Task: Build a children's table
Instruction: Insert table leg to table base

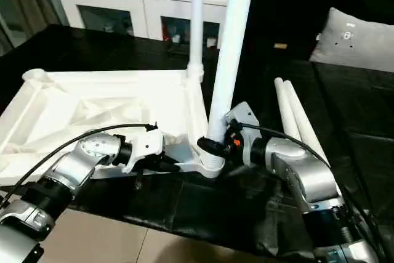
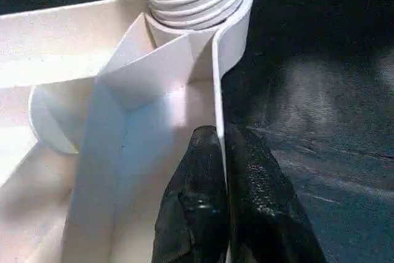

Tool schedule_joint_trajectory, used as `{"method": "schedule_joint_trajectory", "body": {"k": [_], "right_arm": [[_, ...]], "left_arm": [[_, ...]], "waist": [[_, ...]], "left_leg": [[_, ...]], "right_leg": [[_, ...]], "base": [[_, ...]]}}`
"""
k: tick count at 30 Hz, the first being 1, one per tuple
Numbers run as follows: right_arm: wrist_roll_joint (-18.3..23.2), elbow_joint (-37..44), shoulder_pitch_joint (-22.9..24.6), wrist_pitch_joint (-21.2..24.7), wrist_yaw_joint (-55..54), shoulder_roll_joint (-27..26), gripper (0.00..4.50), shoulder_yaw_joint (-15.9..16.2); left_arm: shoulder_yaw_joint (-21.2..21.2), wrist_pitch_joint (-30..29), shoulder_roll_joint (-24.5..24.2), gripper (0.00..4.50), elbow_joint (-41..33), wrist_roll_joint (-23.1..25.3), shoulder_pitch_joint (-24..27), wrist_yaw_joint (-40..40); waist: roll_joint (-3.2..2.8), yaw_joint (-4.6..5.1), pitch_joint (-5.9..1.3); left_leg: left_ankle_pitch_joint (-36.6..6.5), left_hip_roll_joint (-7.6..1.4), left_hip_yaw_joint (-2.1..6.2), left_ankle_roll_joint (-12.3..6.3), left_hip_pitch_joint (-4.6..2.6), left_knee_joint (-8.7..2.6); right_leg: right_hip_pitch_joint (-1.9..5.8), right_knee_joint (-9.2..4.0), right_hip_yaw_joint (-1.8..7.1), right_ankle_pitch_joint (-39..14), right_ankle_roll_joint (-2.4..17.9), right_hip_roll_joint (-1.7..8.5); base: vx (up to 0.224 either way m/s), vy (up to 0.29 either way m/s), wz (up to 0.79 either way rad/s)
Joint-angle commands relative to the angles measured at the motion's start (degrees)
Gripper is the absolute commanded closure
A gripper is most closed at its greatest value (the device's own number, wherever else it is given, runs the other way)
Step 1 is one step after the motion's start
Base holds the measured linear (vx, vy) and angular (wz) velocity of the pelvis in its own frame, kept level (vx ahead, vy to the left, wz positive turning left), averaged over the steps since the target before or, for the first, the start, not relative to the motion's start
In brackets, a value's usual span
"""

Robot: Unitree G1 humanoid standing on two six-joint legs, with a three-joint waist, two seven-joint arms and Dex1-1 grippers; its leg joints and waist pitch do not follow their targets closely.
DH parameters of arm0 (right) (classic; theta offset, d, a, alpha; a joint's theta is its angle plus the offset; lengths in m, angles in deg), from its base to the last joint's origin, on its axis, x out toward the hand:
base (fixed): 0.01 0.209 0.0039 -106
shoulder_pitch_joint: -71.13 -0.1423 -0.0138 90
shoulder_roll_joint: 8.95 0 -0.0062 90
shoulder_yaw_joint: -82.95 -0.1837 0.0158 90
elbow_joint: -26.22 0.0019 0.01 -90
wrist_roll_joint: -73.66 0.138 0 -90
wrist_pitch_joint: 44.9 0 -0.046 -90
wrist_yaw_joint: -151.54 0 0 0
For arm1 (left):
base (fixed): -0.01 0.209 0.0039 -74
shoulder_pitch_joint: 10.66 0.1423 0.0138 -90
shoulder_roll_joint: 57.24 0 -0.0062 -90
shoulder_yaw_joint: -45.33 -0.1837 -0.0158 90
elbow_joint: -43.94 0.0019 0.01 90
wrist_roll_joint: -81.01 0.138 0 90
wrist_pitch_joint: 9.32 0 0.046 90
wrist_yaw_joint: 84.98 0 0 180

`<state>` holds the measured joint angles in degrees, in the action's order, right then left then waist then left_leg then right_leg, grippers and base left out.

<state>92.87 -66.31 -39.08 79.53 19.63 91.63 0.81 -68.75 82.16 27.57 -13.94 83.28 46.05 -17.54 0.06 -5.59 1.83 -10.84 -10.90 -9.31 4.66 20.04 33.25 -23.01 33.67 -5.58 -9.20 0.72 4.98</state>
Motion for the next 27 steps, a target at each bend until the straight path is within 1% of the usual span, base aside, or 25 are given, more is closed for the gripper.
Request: {"method": "schedule_joint_trajectory", "body": {"k": [1, 4, 5, 7, 8, 10, 11, 12, 13, 14, 15, 16, 17, 18, 19, 20, 21, 22, 23, 24, 25, 26, 27], "right_arm": [[-1.0, -1.4, -0.4, 0.2, -0.2, 0.6, 2.62, 0.1], [-1.3, -2.5, -0.7, -0.2, -0.5, 0.0, 2.62, 0.2], [-1.1, -2.9, -0.8, -0.3, -0.6, -0.4, 2.62, 0.0], [0.3, -4.1, -1.0, 0.1, -0.9, -1.5, 2.62, -1.4], [2.0, -5.3, -0.6, 0.6, -0.8, -2.2, 2.62, -3.0], [2.6, -5.8, -0.2, 0.8, -0.8, -2.5, 2.62, -3.7], [3.5, -6.8, 0.5, 0.9, -1.1, -2.9, 2.62, -4.9], [4.1, -7.5, 1.0, 0.8, -1.3, -3.2, 2.62, -5.8], [4.7, -8.4, 2.0, 0.2, -1.4, -3.6, 2.62, -6.8], [5.3, -8.8, 3.1, -0.4, -1.4, -3.9, 2.62, -7.7], [5.5, -8.9, 3.8, -0.8, -1.5, -4.1, 2.62, -8.1], [6.1, -8.8, 5.5, -1.6, -1.5, -4.5, 2.62, -8.9], [6.7, -8.3, 7.1, -2.2, -1.5, -5.0, 2.62, -9.5], [6.8, -8.0, 7.9, -2.6, -1.6, -5.3, 2.62, -9.8], [7.0, -7.9, 8.7, -3.1, -1.7, -5.7, 2.62, -10.0], [7.1, -7.7, 9.5, -3.7, -1.7, -6.1, 2.62, -10.3], [7.2, -7.2, 11.0, -4.8, -1.7, -6.6, 2.62, -10.4], [6.9, -6.9, 11.9, -5.6, -2.0, -6.8, 2.62, -10.5], [6.4, -6.5, 13.7, -7.2, -2.5, -7.3, 2.62, -10.4], [6.2, -6.4, 13.9, -7.4, -2.6, -7.3, 2.62, -10.3], [4.1, -6.4, 14.8, -9.9, -3.3, -6.9, 2.62, -9.1], [2.9, -6.5, 15.1, -11.2, -3.8, -6.7, 2.62, -8.4], [1.2, -6.9, 15.3, -12.6, -4.4, -6.2, 2.62, -7.4]], "left_arm": [[-2.0, -1.1, -1.0, 4.5, -0.5, 1.2, 1.4, 2.6], [-2.4, -1.2, -1.1, 4.5, -1.0, 1.2, 1.6, 3.2], [-2.5, -1.2, -1.1, 4.5, -1.1, 1.2, 1.6, 3.2], [-2.4, -1.1, -0.9, 4.5, -0.9, 1.2, 1.5, 3.0], [-2.2, -1.2, -0.7, 4.5, -0.9, 1.2, 1.4, 2.9], [-2.2, -1.3, -0.7, 4.5, -0.9, 1.2, 1.4, 2.9], [-2.0, -1.5, -0.8, 4.5, -1.0, 1.2, 1.5, 2.9], [-1.9, -1.7, -0.9, 4.5, -1.1, 1.2, 1.6, 2.9], [-1.7, -1.9, -0.9, 4.5, -1.1, 1.2, 1.7, 2.4], [-1.4, -2.0, -0.9, 4.5, -1.1, 1.2, 1.8, 1.9], [-1.2, -2.1, -0.9, 4.5, -1.1, 1.1, 1.8, 1.6], [-0.9, -2.3, -0.8, 4.5, -1.1, 1.0, 1.9, 1.0], [-0.5, -2.4, -0.6, 4.5, -1.0, 0.8, 2.0, 0.5], [-0.3, -2.5, -0.4, 4.5, -1.0, 0.7, 2.0, 0.3], [-0.2, -2.6, -0.3, 4.5, -0.9, 0.5, 2.0, 0.1], [0.2, -2.8, -0.1, 4.5, -0.9, 0.2, 2.1, -0.1], [0.5, -3.1, 0.3, 4.5, -0.9, -0.1, 2.1, -0.6], [0.7, -3.3, 0.6, 4.5, -0.8, -0.2, 2.1, -0.9], [1.0, -3.6, 1.0, 4.5, -0.6, -0.3, 2.1, -1.6], [1.0, -3.6, 1.0, 4.5, -0.6, -0.3, 2.1, -1.6], [0.9, -3.4, 1.1, 4.5, -0.3, -0.1, 2.0, -1.8], [0.9, -3.4, 1.1, 4.5, -0.2, 0.1, 2.1, -1.9], [0.9, -3.3, 1.1, 4.5, -0.2, 0.2, 2.1, -1.9]], "waist": [[0.36, -0.22, -2.85], [0.42, -0.23, -2.87], [0.54, -0.23, -2.94], [0.41, -0.16, -2.89], [0.44, -0.16, -2.89], [0.41, -0.12, -2.83], [0.02, -0.16, -2.89], [0.22, -0.13, -2.91], [0.05, -0.16, -2.92], [0.21, -0.16, -2.96], [0.0, -0.2, -2.91], [0.06, -0.19, -2.91], [-0.07, -0.25, -2.89], [-0.49, -0.35, -2.9], [-0.14, -0.38, -2.97], [-0.33, -0.45, -3.01], [-0.66, -0.46, -2.95], [-0.52, -0.44, -2.97], [-0.42, -0.5, -2.94], [-0.73, -0.55, -2.94], [-0.55, -0.61, -2.92], [-0.59, -0.64, -2.87], [-0.98, -0.56, -2.81]], "left_leg": [[-13.2, -2.12, 0.26, -1.2, 0.05, -4.05], [-13.0, -2.11, 0.28, -1.11, 0.15, -4.09], [-12.8, -2.1, 0.26, -1.13, 0.16, -4.05], [-13.1, -2.06, 0.21, -1.09, 0.11, -4.04], [-13.2, -2.04, 0.23, -1.1, 0.09, -4.05], [-13.8, -2.04, 0.25, -1.05, 0.08, -4.08], [-13.9, -2.07, 0.32, -0.94, 0.01, -4.1], [-13.9, -2.08, 0.27, -0.96, 0.06, -4.09], [-14.0, -2.05, 0.32, -0.92, 0.1, -4.09], [-14.0, -2.07, 0.26, -0.97, 0.08, -4.08], [-14.4, -2.1, 0.26, -0.95, 0.05, -4.15], [-14.5, -2.09, 0.26, -0.94, 0.01, -4.14], [-14.8, -2.15, 0.26, -0.96, -0.05, -4.2], [-14.9, -2.15, 0.34, -0.87, -0.07, -4.24], [-14.7, -2.16, 0.3, -1.06, -0.05, -4.33], [-14.4, -2.12, 0.33, -1.06, -0.04, -4.31], [-14.5, -2.11, 0.3, -1.09, -0.02, -4.34], [-14.6, -2.13, 0.25, -1.13, -0.07, -4.36], [-14.8, -2.13, 0.24, -1.23, 0.04, -4.36], [-15.3, -2.15, 0.3, -1.19, -0.14, -4.47], [-15.5, -2.05, 0.3, -1.25, -0.08, -4.48], [-15.6, -2.04, 0.31, -1.24, -0.07, -4.52], [-16.3, -2.02, 0.33, -1.12, -0.17, -4.55]], "right_leg": [[2.92, -4.54, 2.94, -21.6, 7.3, 3.9], [3.03, -4.4, 2.93, -20.5, 7.5, 3.82], [3.06, -4.32, 2.95, -20.0, 7.7, 3.85], [2.99, -4.41, 2.94, -20.2, 8.0, 3.88], [3.02, -4.43, 2.91, -20.5, 8.0, 3.89], [2.99, -4.59, 2.85, -21.5, 7.8, 3.88], [2.97, -4.58, 2.87, -21.5, 7.8, 3.92], [3.01, -4.64, 2.9, -21.0, 7.9, 3.96], [3.06, -4.57, 2.87, -20.8, 8.0, 3.92], [3.05, -4.62, 2.86, -20.6, 8.0, 3.92], [3.0, -4.74, 2.84, -20.7, 8.1, 3.93], [3.0, -4.75, 2.8, -20.9, 8.0, 3.91], [2.97, -4.83, 2.81, -20.8, 8.0, 3.91], [3.0, -4.74, 2.8, -20.7, 8.1, 3.91], [3.12, -4.79, 2.78, -19.9, 8.1, 3.83], [3.15, -4.7, 2.78, -19.5, 8.2, 3.82], [3.09, -4.73, 2.79, -19.5, 8.3, 3.84], [3.1, -4.87, 2.79, -19.6, 8.2, 3.82], [3.12, -4.93, 2.77, -20.0, 8.2, 3.88], [3.05, -5.12, 2.71, -20.6, 7.9, 3.83], [3.13, -5.17, 2.64, -21.5, 7.4, 3.81], [3.08, -5.24, 2.66, -22.2, 7.1, 3.82], [2.95, -5.49, 2.65, -23.5, 6.6, 3.82]], "base": [[0.0, 0.0, 0.0], [0.0, 0.0, 0.0], [0.0, 0.0, 0.0], [0.0, 0.0, 0.0], [0.0, 0.0, 0.0], [0.0, 0.0, 0.0], [0.0, 0.0, 0.0], [0.0, 0.0, 0.0], [0.0, 0.0, 0.0], [0.0, 0.0, 0.0], [0.0, 0.0, 0.0], [0.0, 0.0, 0.0], [0.0, 0.0, 0.0], [0.0, 0.0, 0.0], [0.0, 0.0, 0.0], [0.0, 0.0, 0.0], [0.0, 0.0, 0.0], [0.0, 0.0, 0.0], [0.0, 0.0, 0.0], [0.0, 0.0, 0.0], [0.0, 0.0, 0.0], [0.0, 0.0, 0.0], [0.0, 0.0, 0.0]]}}
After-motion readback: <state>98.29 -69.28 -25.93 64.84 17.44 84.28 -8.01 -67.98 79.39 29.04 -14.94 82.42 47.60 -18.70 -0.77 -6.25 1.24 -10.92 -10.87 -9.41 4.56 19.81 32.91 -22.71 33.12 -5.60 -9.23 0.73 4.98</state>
